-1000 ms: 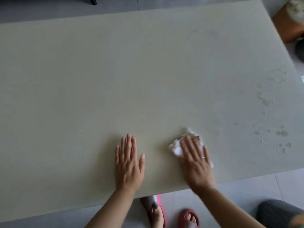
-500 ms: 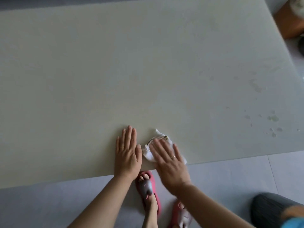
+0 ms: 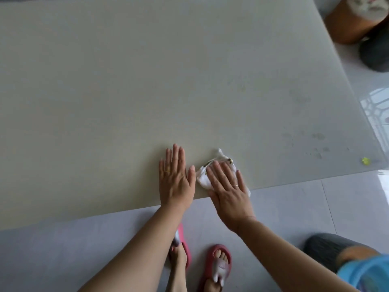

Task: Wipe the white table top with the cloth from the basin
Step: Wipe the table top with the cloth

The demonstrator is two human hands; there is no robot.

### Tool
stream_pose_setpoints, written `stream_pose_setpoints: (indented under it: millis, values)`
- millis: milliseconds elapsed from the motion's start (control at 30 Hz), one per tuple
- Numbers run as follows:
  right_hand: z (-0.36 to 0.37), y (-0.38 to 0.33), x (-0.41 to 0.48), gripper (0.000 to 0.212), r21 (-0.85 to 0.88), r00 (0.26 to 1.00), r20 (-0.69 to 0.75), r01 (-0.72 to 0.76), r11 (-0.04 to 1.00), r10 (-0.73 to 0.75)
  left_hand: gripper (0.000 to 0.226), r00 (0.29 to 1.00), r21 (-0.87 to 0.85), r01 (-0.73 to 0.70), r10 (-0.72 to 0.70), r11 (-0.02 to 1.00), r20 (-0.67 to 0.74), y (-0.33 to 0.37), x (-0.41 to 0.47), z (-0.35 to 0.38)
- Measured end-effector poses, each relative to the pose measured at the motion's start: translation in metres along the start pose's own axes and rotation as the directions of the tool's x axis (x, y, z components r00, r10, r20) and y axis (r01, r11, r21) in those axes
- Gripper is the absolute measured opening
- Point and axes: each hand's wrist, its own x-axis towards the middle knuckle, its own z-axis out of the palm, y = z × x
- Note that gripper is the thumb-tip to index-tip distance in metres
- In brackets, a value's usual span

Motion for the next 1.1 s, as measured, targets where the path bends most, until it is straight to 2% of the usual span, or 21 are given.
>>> stream_pose_setpoints:
  millis: [33, 67, 133, 200, 300, 367, 433, 500, 567, 633, 700, 767, 833, 900, 933, 967, 1033, 1100]
  values:
    - [-0.005, 0.020, -0.002, 0.054, -0.027, 0.999, 0.020, 0.044, 0.999, -0.044, 0.071, 1.000, 0.009, 0.004, -0.004, 1.000, 0.000, -0.001, -0.001, 0.002]
    - [-0.011, 0.043, -0.004, 0.055, -0.049, 1.000, 0.016, 0.022, 0.999, -0.021, 0.071, 1.000, 0.019, 0.004, -0.004, 1.000, -0.007, -0.002, -0.002, 0.004]
    - [-0.024, 0.089, -0.007, 0.056, -0.020, 0.984, -0.023, -0.175, 0.984, 0.175, 0.068, 0.999, 0.036, 0.002, -0.001, 0.999, -0.032, -0.003, -0.003, 0.007]
    - [-0.035, 0.118, -0.009, 0.055, 0.028, 0.924, -0.034, -0.380, 0.925, 0.381, 0.066, 0.998, 0.065, 0.002, 0.002, 0.998, -0.057, -0.001, -0.003, 0.010]
    - [-0.033, 0.111, 0.003, 0.056, 0.074, 0.817, -0.051, -0.570, 0.818, 0.574, 0.064, 0.996, 0.095, 0.014, -0.006, 0.995, -0.084, 0.000, -0.004, 0.014]
    - [-0.026, 0.078, 0.014, 0.058, 0.102, 0.778, -0.073, -0.617, 0.780, 0.624, 0.064, 0.996, 0.104, 0.010, -0.001, 0.995, -0.086, -0.001, -0.004, 0.015]
    - [-0.013, 0.039, 0.016, 0.058, 0.088, 0.866, -0.075, -0.488, 0.868, 0.494, 0.064, 0.996, 0.112, 0.008, 0.002, 0.994, -0.086, -0.001, -0.004, 0.015]
    - [-0.003, 0.017, 0.009, 0.057, 0.038, 0.963, -0.034, -0.267, 0.963, 0.269, 0.064, 0.996, 0.117, 0.010, 0.000, 0.993, -0.086, 0.000, -0.003, 0.015]
    - [-0.004, 0.027, 0.004, 0.055, 0.010, 0.997, 0.000, -0.075, 0.997, 0.075, 0.063, 0.996, 0.128, 0.009, 0.002, 0.992, -0.090, 0.000, -0.003, 0.015]
    - [-0.014, 0.058, 0.006, 0.056, -0.065, 0.999, 0.021, 0.040, 0.997, -0.039, 0.063, 0.996, 0.133, 0.008, 0.004, 0.991, -0.089, -0.001, -0.003, 0.016]
    - [-0.027, 0.094, 0.012, 0.059, -0.086, 0.999, -0.002, -0.037, 0.996, 0.037, 0.063, 0.996, 0.132, 0.013, -0.002, 0.991, -0.086, 0.000, -0.003, 0.015]
    - [-0.036, 0.118, 0.021, 0.060, -0.025, 0.962, -0.033, -0.274, 0.962, 0.273, 0.063, 0.997, 0.134, 0.016, -0.005, 0.991, -0.082, 0.001, -0.003, 0.015]
    - [-0.037, 0.120, 0.034, 0.057, 0.027, 0.858, -0.065, -0.508, 0.861, 0.509, 0.062, 0.996, 0.145, 0.017, -0.004, 0.989, -0.092, 0.000, -0.002, 0.016]
    - [-0.033, 0.097, 0.051, 0.057, 0.088, 0.769, -0.086, -0.628, 0.774, 0.634, 0.062, 0.995, 0.157, 0.013, 0.003, 0.987, -0.102, -0.001, -0.004, 0.017]
    - [-0.029, 0.079, 0.059, 0.058, 0.105, 0.772, -0.092, -0.620, 0.777, 0.629, 0.062, 0.994, 0.156, 0.004, 0.012, 0.988, -0.104, -0.001, -0.004, 0.017]
    - [-0.024, 0.060, 0.066, 0.058, 0.103, 0.818, -0.094, -0.559, 0.823, 0.568, 0.062, 0.994, 0.151, -0.006, 0.022, 0.988, -0.106, 0.000, -0.003, 0.016]
    - [-0.015, 0.025, 0.071, 0.055, 0.059, 0.944, -0.067, -0.319, 0.946, 0.322, 0.061, 0.993, 0.130, -0.034, 0.048, 0.991, -0.110, 0.004, 0.004, 0.012]
    - [-0.016, 0.023, 0.071, 0.052, 0.024, 0.997, -0.019, -0.076, 0.997, 0.077, 0.060, 0.989, 0.100, -0.067, 0.080, 0.993, -0.128, 0.014, 0.023, 0.005]
